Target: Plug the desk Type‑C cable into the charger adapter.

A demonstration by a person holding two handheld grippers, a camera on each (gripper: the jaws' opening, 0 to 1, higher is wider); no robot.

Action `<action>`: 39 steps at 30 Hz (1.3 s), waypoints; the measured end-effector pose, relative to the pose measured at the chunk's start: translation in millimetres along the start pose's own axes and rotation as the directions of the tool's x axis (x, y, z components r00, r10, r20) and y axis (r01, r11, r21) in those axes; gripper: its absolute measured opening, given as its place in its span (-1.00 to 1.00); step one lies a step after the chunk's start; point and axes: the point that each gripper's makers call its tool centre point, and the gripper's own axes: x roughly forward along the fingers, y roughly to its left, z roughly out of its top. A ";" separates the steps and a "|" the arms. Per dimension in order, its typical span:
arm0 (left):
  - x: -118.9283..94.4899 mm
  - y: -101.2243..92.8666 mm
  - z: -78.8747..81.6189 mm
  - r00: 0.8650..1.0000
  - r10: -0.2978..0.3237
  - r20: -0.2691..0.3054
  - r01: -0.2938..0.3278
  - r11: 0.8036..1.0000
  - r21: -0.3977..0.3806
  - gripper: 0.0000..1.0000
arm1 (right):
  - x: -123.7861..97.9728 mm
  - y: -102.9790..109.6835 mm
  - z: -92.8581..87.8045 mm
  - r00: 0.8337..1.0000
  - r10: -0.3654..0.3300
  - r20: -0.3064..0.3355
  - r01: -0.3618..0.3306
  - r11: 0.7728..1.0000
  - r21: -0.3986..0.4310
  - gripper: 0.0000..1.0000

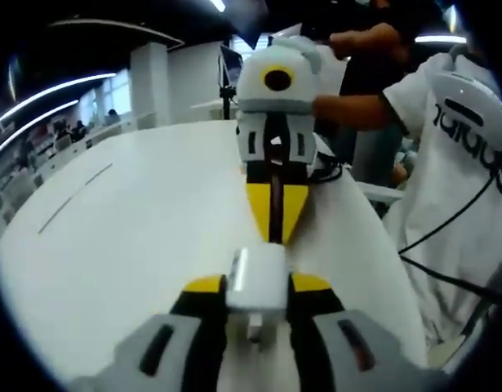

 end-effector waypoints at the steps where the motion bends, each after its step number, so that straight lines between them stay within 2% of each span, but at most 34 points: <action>1: -0.3 0.1 -0.4 1.000 -0.001 0.006 0.001 1.000 0.001 -0.46 | -0.1 0.2 -0.1 1.000 0.004 0.008 -0.004 1.000 -0.012 -0.95; 6: -1.2 -0.3 -0.1 0.999 -0.007 0.049 0.007 1.000 0.014 -0.46 | -2.1 0.5 0.0 0.997 0.000 0.078 0.002 1.000 -0.031 -0.93; 8: -1.2 -0.8 0.9 0.998 -0.009 0.058 0.008 1.000 0.021 -0.46 | -2.4 0.5 -0.6 0.996 -0.002 0.085 0.004 1.000 -0.023 -0.92; 14: -9.2 -1.3 7.0 0.997 -0.013 0.079 0.009 0.999 0.044 -0.46 | -4.7 -0.2 -6.1 0.998 -0.003 0.070 0.004 1.000 -0.016 -0.90; 21: -10.2 -2.5 6.6 0.997 -0.015 0.075 0.011 0.998 0.059 -0.49 | -4.3 -0.9 -12.6 0.999 -0.004 0.052 0.005 1.000 -0.018 -0.94; 24: -9.6 -2.2 7.3 0.997 -0.011 0.075 0.006 0.998 0.055 -0.50 | -3.6 -0.3 -13.5 0.999 -0.003 0.044 0.005 0.998 -0.056 -0.97; 26: -8.9 -2.0 7.8 0.997 -0.004 0.073 0.000 0.999 0.048 -0.50 | -3.6 -1.4 -14.0 0.999 -0.011 0.033 0.012 1.000 -0.013 -0.99; 31: -9.4 -0.5 7.9 0.996 0.023 0.090 -0.024 1.000 0.014 -0.51 | -2.4 -5.8 -12.4 0.998 -0.033 0.055 0.031 0.999 0.038 -1.00; 39: -8.8 2.9 7.6 0.993 0.052 0.101 -0.049 0.998 -0.030 -0.51 | 0.2 -4.9 -10.2 0.998 -0.035 0.054 0.032 0.998 0.058 -1.00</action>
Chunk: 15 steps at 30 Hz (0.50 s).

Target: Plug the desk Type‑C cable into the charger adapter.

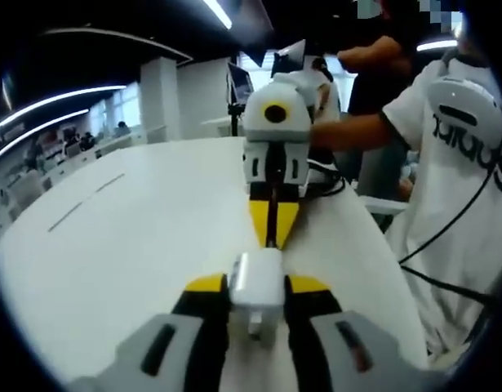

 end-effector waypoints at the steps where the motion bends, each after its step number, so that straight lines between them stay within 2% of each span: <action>1: 0.6 0.8 -0.2 1.000 0.005 0.008 -0.005 1.000 -0.015 -0.51 | 0.0 -0.5 0.4 1.000 -0.008 -0.002 0.008 1.000 0.011 -1.00; 7: 1.8 3.2 0.0 1.000 0.027 0.013 -0.026 0.999 -0.031 -0.49 | 0.6 -2.5 1.9 1.000 -0.012 0.010 0.012 1.000 -0.022 -0.99; 12: 0.4 8.0 0.2 0.995 0.087 0.041 -0.081 0.990 -0.119 -0.48 | -0.7 -9.5 3.4 0.996 -0.069 0.047 0.075 0.988 -0.135 -0.92; 15: 0.1 6.6 -0.5 0.994 0.102 0.043 -0.096 0.988 -0.125 -0.48 | -3.6 -12.7 1.5 0.994 -0.092 0.052 0.097 0.988 -0.118 -0.89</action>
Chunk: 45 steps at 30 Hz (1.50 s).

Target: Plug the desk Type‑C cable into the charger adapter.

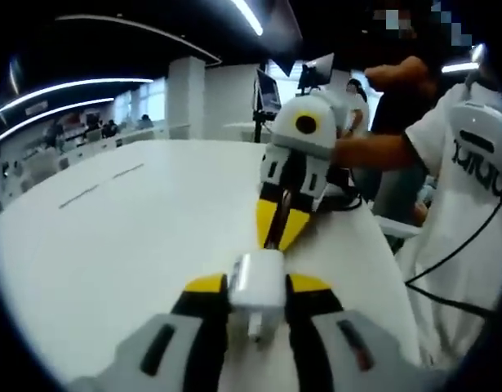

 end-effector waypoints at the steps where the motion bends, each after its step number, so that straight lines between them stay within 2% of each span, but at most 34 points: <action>1: -0.6 0.3 -0.6 1.000 0.017 0.002 -0.017 1.000 -0.005 -0.48 | -0.4 -0.2 0.1 1.000 -0.001 0.001 0.001 1.000 0.002 -0.88; 6: -7.7 3.9 -4.0 0.997 0.075 -0.003 -0.075 0.997 -0.033 -0.48 | -33.7 -15.4 -7.3 0.995 -0.094 0.021 0.092 0.994 0.061 -0.87; 7: -10.2 4.3 -5.3 0.996 0.089 -0.001 -0.089 0.996 -0.032 -0.48 | -47.5 -22.7 -8.2 0.988 -0.147 0.036 0.144 0.986 0.082 -0.87; 9: -13.4 5.2 -6.7 0.994 0.107 0.002 -0.107 0.994 -0.038 -0.48 | -66.4 -27.5 -9.8 0.980 -0.188 0.059 0.180 0.976 0.126 -0.87; 11: -17.9 7.2 -8.5 0.990 0.139 0.004 -0.139 0.988 -0.061 -0.48 | -94.6 -34.6 -21.8 0.968 -0.248 0.033 0.240 0.958 0.156 -0.87; 12: -18.9 8.1 -8.9 0.989 0.151 0.006 -0.150 0.986 -0.069 -0.48 | -102.0 -34.6 -26.1 0.966 -0.258 0.022 0.251 0.954 0.166 -0.87; 13: -21.0 10.0 -9.4 0.984 0.176 0.011 -0.175 0.981 -0.086 -0.48 | -119.7 -31.4 -36.8 0.956 -0.293 -0.007 0.289 0.939 0.189 -0.87; 14: -21.8 10.5 -9.7 0.982 0.186 0.013 -0.184 0.979 -0.092 -0.48 | -123.3 -31.4 -38.8 0.953 -0.301 -0.011 0.298 0.935 0.192 -0.86; 15: -22.4 10.5 -10.0 0.981 0.193 0.017 -0.191 0.977 -0.096 -0.48 | -137.9 -27.4 -49.4 0.947 -0.321 -0.034 0.320 0.923 0.214 -0.86; 20: -24.6 8.4 -11.3 0.968 0.249 0.031 -0.245 0.965 -0.097 -0.48 | -164.8 -14.7 -75.2 0.925 -0.365 -0.103 0.379 0.886 0.268 -0.79; 25: -26.2 8.6 -11.9 0.957 0.287 0.039 -0.282 0.953 -0.109 -0.47 | -177.4 -6.5 -89.2 0.901 -0.408 -0.144 0.433 0.851 0.298 -0.73; 26: -26.7 8.4 -12.1 0.955 0.294 0.040 -0.288 0.950 -0.117 -0.47 | -181.7 -5.6 -94.2 0.886 -0.435 -0.162 0.464 0.834 0.299 -0.73; 28: -27.0 8.0 -12.3 0.954 0.298 0.039 -0.292 0.949 -0.119 -0.47 | -183.3 -4.2 -94.1 0.881 -0.445 -0.158 0.472 0.816 0.333 -0.70; 30: -27.3 7.4 -12.4 0.952 0.305 0.038 -0.299 0.946 -0.124 -0.47 | -186.4 -5.0 -96.9 0.863 -0.473 -0.177 0.504 0.787 0.356 -0.63; 32: -27.2 6.3 -12.5 0.951 0.308 0.037 -0.302 0.945 -0.126 -0.47 | -187.7 -5.9 -99.3 0.852 -0.487 -0.193 0.523 0.768 0.369 -0.55; 35: -27.3 5.8 -12.5 0.950 0.311 0.039 -0.304 0.944 -0.126 -0.47 | -184.6 -3.0 -98.9 0.855 -0.482 -0.192 0.515 0.749 0.417 -0.55; 37: -27.2 5.8 -12.3 0.950 0.311 0.040 -0.303 0.944 -0.129 -0.47 | -182.7 -2.2 -98.4 0.852 -0.486 -0.197 0.520 0.740 0.427 -0.53; 39: -27.0 6.1 -12.2 0.949 0.313 0.041 -0.306 0.943 -0.133 -0.47 | -181.5 -2.1 -101.1 0.839 -0.496 -0.222 0.542 0.732 0.412 -0.51; 43: -27.0 6.4 -11.9 0.947 0.318 0.046 -0.309 0.940 -0.142 -0.47 | -176.1 0.7 -101.2 0.836 -0.499 -0.229 0.548 0.726 0.416 -0.51; 44: -26.7 6.6 -11.8 0.946 0.322 0.048 -0.312 0.939 -0.145 -0.47 | -175.0 1.3 -104.1 0.830 -0.499 -0.249 0.558 0.725 0.405 -0.52; 45: -26.6 6.7 -11.8 0.945 0.322 0.049 -0.313 0.939 -0.146 -0.47 | -173.1 2.7 -103.2 0.832 -0.499 -0.243 0.554 0.727 0.406 -0.58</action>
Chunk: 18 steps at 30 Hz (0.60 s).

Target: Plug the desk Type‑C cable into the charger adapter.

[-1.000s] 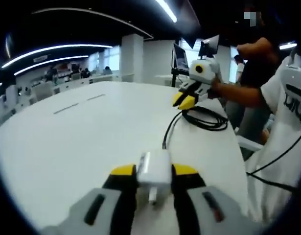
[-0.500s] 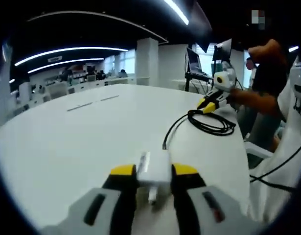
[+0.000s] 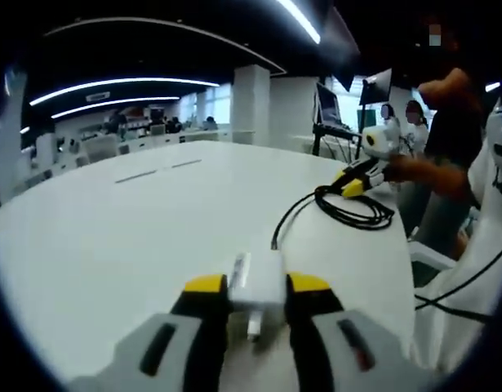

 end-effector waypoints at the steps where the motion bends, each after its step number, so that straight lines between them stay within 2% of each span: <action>1: 0.1 0.1 0.0 1.000 0.000 0.000 0.000 1.000 -0.002 -0.47 | -0.7 -3.7 -0.3 1.000 -0.018 -0.004 0.018 1.000 -0.015 -0.63; 14: 2.6 0.0 1.6 1.000 0.003 0.019 -0.003 1.000 -0.017 -0.47 | 1.7 -24.1 1.9 0.999 -0.042 -0.026 0.042 0.999 -0.030 -0.90; 18: 3.4 1.8 2.5 0.999 0.010 0.032 -0.010 1.000 -0.019 -0.47 | 2.7 -28.6 5.1 0.999 -0.041 -0.021 0.040 0.999 -0.033 -0.90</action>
